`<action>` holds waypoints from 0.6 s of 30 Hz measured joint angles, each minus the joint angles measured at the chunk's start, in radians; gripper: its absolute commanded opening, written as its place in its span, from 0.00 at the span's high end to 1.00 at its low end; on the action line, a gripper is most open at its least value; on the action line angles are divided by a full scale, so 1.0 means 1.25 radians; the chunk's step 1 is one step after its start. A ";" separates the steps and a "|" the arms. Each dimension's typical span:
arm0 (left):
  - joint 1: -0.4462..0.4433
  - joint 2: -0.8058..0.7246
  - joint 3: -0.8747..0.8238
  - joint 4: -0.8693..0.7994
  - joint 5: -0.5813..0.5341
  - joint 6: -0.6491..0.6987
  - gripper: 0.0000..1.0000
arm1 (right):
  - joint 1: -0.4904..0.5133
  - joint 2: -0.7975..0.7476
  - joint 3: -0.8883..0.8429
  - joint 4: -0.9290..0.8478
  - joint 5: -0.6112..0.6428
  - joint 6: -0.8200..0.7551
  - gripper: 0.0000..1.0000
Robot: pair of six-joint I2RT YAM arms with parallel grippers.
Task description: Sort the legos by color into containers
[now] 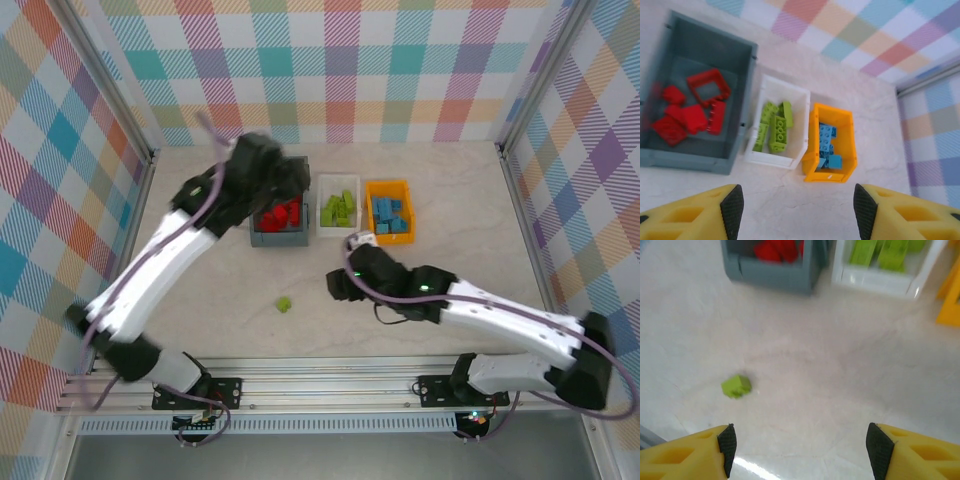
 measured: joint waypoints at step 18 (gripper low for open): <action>-0.001 -0.861 -0.509 -0.268 -0.002 -0.005 0.37 | 0.113 0.635 0.448 -0.114 -0.062 -0.002 0.14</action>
